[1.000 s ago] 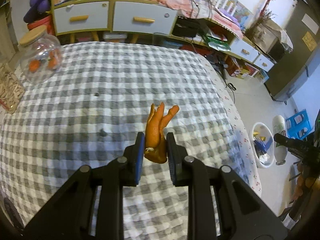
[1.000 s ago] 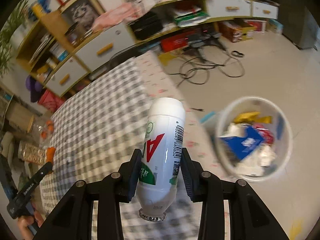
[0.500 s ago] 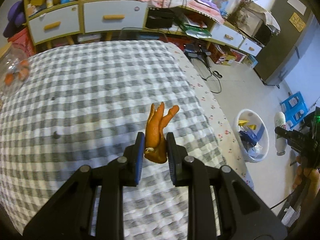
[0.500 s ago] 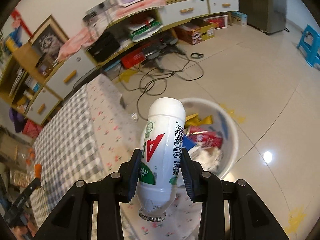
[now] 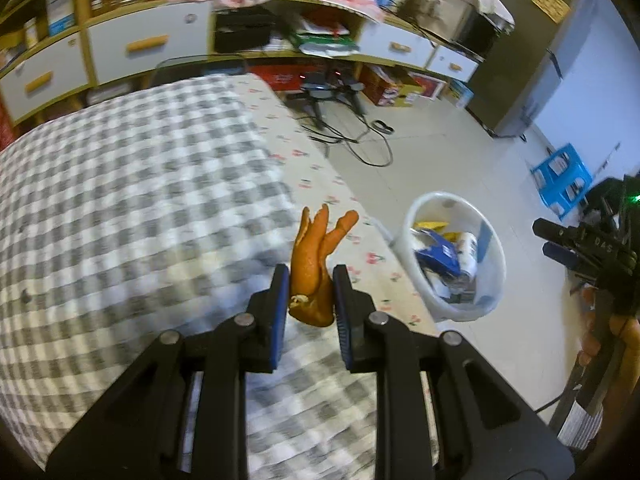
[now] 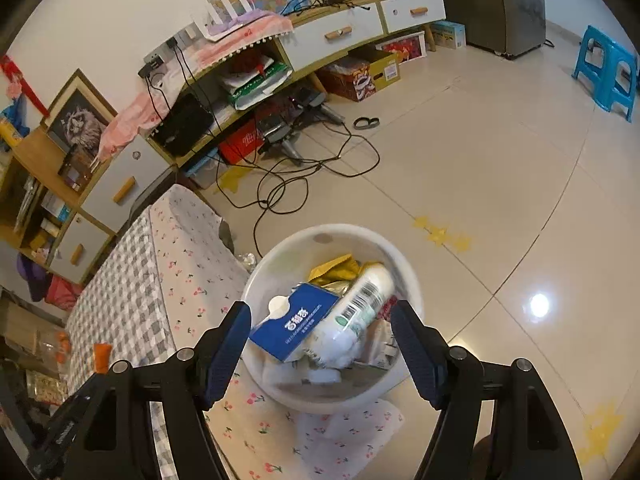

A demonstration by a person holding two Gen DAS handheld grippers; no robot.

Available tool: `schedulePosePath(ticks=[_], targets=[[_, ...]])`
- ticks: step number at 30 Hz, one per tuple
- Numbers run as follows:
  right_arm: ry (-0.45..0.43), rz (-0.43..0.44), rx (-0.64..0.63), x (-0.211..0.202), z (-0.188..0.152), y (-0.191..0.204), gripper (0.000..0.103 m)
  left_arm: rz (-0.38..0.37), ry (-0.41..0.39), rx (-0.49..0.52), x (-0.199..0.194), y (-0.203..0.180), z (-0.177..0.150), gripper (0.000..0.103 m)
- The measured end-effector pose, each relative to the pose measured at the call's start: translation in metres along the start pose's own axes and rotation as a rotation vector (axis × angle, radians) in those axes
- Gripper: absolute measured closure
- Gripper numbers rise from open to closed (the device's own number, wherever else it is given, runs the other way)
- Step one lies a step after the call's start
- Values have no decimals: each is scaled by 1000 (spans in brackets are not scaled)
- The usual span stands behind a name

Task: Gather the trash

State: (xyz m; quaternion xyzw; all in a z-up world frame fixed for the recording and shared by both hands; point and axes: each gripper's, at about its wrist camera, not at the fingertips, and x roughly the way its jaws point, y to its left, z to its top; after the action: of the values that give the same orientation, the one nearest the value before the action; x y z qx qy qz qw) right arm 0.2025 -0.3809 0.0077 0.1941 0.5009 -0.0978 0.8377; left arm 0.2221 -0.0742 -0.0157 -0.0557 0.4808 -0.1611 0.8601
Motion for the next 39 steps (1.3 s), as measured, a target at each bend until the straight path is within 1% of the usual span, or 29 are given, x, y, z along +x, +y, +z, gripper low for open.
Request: schedulePosePath(ticks=[4, 8, 13, 17, 23, 26, 28, 29, 30, 32, 35, 37, 39], targets=[[-2, -41, -33, -8, -6, -12, 29, -27, 27, 59, 15, -26, 1, 80], [-15, -53, -66, -21, -10, -23, 29, -36, 47, 133, 35, -57, 3, 79], [-29, -82, -102, -33, -14, -43, 29, -66, 81, 180, 63, -94, 6, 79], [-30, -101, -127, -37, -16, -57, 29, -71, 96, 205, 77, -116, 12, 80], [-27, -114, -125, -39, -17, -75, 29, -71, 68, 268, 85, -144, 24, 80], [-28, -112, -118, -41, -17, -80, 29, -84, 49, 284, 85, -151, 29, 79], [-30, -108, -119, -43, -18, -80, 29, -79, 50, 277, 84, -149, 30, 61], [-31, -106, -120, -44, -19, -80, 29, -73, 54, 270, 83, -149, 30, 36], [-31, -104, -121, -45, -19, -80, 29, -58, 45, 264, 81, -147, 29, 24], [-32, -101, -125, -47, -20, -78, 27, -34, 30, 269, 75, -145, 25, 22], [-30, -98, -133, -50, -23, -73, 25, 16, 68, 261, 70, -136, 17, 18], [-26, -90, -137, -52, -26, -68, 24, 33, 82, 254, 64, -129, 12, 16], [-20, -75, -148, -54, -31, -60, 20, 56, 72, 255, 52, -122, 4, 7]])
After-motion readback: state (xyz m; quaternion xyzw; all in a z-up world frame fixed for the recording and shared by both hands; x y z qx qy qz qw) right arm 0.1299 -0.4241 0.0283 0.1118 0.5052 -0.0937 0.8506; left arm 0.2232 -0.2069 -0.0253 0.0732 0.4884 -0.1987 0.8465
